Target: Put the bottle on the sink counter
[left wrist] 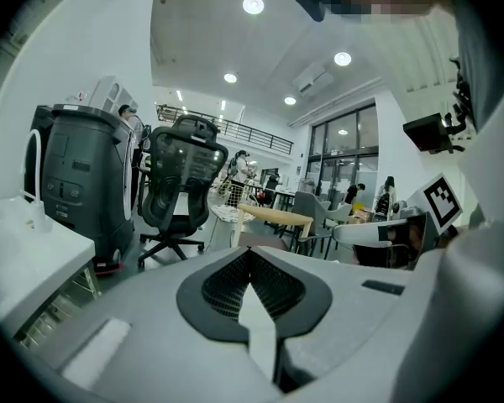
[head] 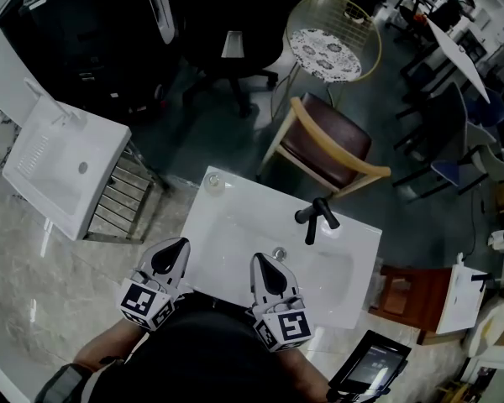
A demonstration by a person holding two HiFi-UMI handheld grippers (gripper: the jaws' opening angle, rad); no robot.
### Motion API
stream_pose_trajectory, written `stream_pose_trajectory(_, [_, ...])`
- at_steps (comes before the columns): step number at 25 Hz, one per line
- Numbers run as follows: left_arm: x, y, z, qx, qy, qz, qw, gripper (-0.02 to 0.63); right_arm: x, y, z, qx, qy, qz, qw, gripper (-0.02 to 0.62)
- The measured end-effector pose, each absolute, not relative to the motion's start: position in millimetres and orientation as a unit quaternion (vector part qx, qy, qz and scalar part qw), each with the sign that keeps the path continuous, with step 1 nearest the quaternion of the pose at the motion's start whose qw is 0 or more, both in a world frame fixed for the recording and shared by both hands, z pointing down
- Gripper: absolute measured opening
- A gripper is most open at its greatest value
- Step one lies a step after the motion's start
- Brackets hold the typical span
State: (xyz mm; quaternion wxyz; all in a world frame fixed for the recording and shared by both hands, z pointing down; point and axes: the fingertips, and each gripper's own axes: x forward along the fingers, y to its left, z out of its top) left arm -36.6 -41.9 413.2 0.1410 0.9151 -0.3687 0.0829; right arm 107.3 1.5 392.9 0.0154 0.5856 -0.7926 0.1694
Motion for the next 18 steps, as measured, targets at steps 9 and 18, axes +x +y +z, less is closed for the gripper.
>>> stream_pose_trajectory(9, [-40.3, -38.9, 426.8, 0.91, -0.376, 0.092, 0.152, 0.002, 103.1, 3.6, 387.5, 0.582, -0.798, 0.155, 0.012, -0.005])
stream_pose_trajectory(18, [-41.5, -39.0, 431.0, 0.906, -0.381, 0.094, 0.16, 0.002, 102.5, 3.6, 388.7, 0.581, -0.799, 0.154, 0.014, -0.005])
